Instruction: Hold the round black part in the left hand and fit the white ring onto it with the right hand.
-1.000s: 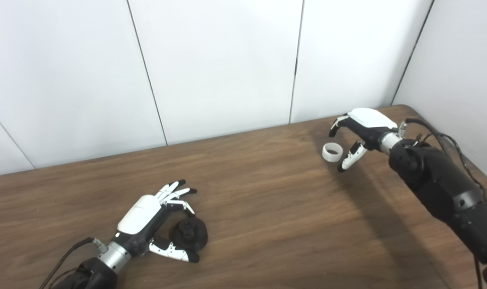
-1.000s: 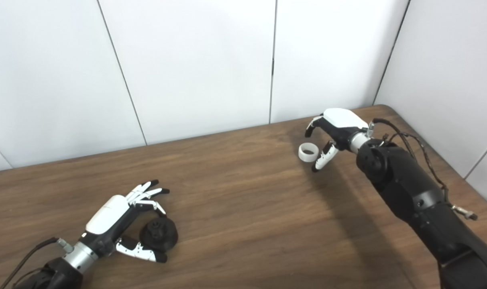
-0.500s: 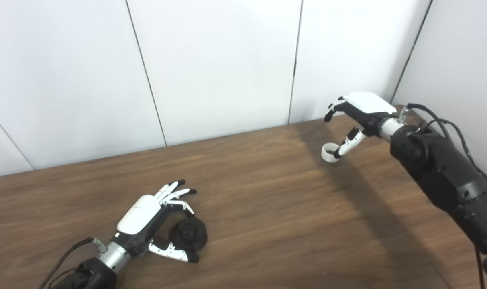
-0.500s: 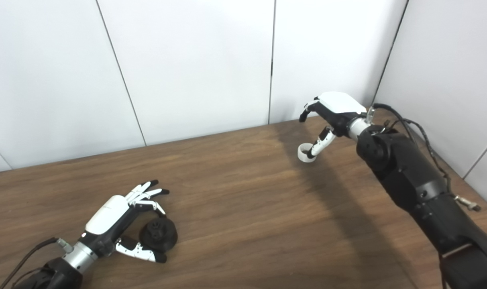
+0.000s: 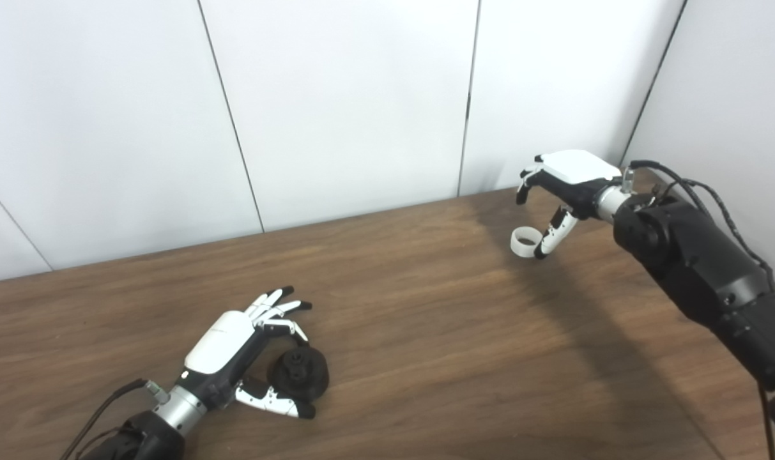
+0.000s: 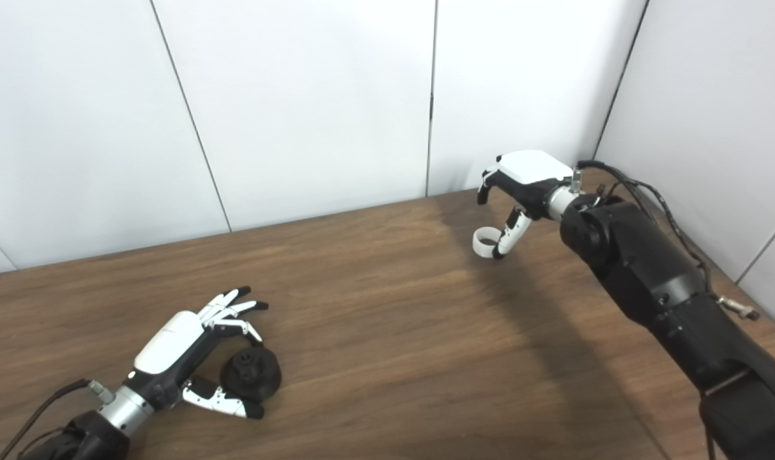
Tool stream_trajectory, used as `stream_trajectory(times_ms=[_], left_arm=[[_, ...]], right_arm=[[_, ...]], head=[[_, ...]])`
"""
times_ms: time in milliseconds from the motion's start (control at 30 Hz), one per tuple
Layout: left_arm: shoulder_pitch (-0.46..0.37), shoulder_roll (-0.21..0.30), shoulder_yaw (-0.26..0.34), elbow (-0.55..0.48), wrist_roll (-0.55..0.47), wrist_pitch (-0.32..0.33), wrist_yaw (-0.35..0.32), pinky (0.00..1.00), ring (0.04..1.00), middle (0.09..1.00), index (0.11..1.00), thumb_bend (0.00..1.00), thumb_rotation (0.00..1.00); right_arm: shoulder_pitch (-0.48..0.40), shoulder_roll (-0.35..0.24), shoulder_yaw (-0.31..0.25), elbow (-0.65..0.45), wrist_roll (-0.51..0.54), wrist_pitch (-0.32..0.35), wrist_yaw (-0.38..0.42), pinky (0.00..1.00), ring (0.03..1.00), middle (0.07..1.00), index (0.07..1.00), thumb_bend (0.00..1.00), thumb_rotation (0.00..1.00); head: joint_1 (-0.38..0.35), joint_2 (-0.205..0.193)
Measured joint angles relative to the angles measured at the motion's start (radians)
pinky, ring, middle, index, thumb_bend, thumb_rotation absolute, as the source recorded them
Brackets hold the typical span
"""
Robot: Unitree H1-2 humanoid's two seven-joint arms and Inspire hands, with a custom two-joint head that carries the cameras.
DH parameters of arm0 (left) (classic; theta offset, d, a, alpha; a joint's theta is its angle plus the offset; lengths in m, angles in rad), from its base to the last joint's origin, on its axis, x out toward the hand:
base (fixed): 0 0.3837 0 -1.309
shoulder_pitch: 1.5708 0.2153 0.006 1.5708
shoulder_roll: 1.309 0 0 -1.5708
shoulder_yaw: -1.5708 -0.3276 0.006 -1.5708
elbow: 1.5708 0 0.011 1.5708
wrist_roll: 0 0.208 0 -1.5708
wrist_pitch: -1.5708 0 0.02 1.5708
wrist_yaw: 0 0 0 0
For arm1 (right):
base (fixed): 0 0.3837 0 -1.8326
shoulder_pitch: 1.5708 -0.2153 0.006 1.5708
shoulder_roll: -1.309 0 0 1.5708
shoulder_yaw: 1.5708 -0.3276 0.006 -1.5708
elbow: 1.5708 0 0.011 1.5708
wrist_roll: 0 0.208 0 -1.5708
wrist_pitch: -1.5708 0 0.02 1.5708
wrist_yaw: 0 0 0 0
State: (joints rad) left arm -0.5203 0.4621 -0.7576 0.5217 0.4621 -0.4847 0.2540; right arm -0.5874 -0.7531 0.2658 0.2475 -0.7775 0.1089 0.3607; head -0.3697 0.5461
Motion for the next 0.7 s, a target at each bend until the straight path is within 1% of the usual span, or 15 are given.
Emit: stream_trajectory(times_ms=[67,233,367,567,700], left_arm=[[0.001,0.000,0.001,0.000,0.000,0.000,-0.001,1.00,1.000,0.891,0.480,0.53,0.06],[0.005,0.000,0.009,-0.005,-0.003,0.000,-0.012,1.00,1.000,0.891,0.480,0.53,0.06],[0.010,0.002,0.016,-0.014,-0.006,0.000,-0.020,1.00,1.000,0.891,0.481,0.52,0.06],[0.020,0.002,0.033,-0.030,-0.005,0.000,-0.036,1.00,1.000,0.891,0.481,0.53,0.06],[0.024,0.003,0.039,-0.034,-0.005,0.001,-0.038,1.00,1.000,0.894,0.481,0.53,0.06]], right_arm=[[0.000,-0.002,0.000,0.000,-0.007,0.000,0.002,1.00,1.000,0.961,0.711,1.00,0.28],[0.000,-0.004,0.009,0.000,-0.032,-0.003,0.010,1.00,1.000,0.992,0.728,1.00,0.30],[-0.001,-0.004,0.027,0.007,-0.056,-0.008,0.021,1.00,1.000,0.994,0.719,1.00,0.29],[-0.007,-0.004,0.030,0.032,-0.064,-0.035,0.023,1.00,1.000,0.994,0.716,1.00,0.29],[-0.010,-0.004,0.033,0.036,-0.074,-0.041,0.023,1.00,1.000,0.990,0.707,1.00,0.28]], head=[[0.000,0.000],[-0.008,-0.003],[-0.005,0.000],[-0.002,0.002],[-0.002,0.003]])
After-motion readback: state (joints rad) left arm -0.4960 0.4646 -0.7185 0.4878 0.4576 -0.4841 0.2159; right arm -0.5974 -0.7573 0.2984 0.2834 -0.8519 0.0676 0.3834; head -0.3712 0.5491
